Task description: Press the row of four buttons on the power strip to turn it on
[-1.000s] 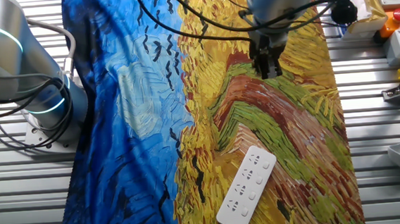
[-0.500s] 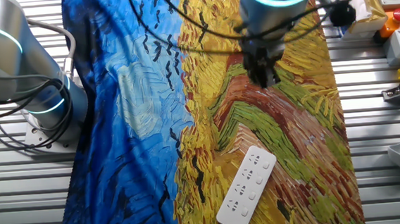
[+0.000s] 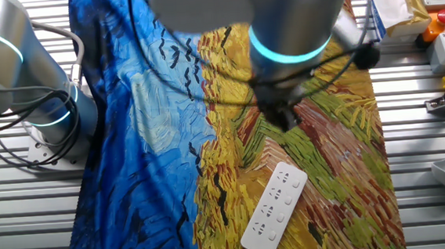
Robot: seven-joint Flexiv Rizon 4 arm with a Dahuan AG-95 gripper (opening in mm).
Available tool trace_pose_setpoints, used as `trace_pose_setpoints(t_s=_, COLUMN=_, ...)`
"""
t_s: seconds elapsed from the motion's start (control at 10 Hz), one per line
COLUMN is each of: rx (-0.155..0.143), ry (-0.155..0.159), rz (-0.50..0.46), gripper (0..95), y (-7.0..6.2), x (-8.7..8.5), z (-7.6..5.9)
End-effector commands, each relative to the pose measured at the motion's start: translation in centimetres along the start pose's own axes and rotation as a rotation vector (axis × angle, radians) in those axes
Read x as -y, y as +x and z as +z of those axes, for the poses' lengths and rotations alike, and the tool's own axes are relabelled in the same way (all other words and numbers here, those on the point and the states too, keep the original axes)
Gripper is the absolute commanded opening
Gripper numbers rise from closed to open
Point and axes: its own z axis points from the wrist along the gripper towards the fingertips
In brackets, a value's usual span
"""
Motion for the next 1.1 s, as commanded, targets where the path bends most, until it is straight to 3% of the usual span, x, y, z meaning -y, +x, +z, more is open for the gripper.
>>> trace_pose_setpoints(t_s=0.1, rx=-0.006, ry=0.008, rz=-0.071, gripper=0.0, y=1.77, x=0.65, z=0.63)
trace_pose_setpoints(t_s=0.3, rx=-0.017, ry=0.009, rz=-0.091, gripper=0.0, y=1.67, x=0.59, z=0.90)
trace_pose_setpoints(t_s=0.5, rx=-0.004, ry=0.002, rz=-0.110, gripper=0.0, y=1.67, x=0.59, z=0.90)
trace_pose_setpoints(t_s=0.6, rx=-0.024, ry=0.055, rz=-0.161, gripper=0.0, y=1.67, x=0.59, z=0.90)
trace_pose_setpoints(t_s=0.7, rx=-0.024, ry=0.060, rz=-0.169, gripper=0.0, y=1.67, x=0.59, z=0.90)
trace_pose_setpoints(t_s=1.1, rx=-0.015, ry=0.046, rz=-0.112, gripper=0.0, y=1.58, x=0.39, z=0.89)
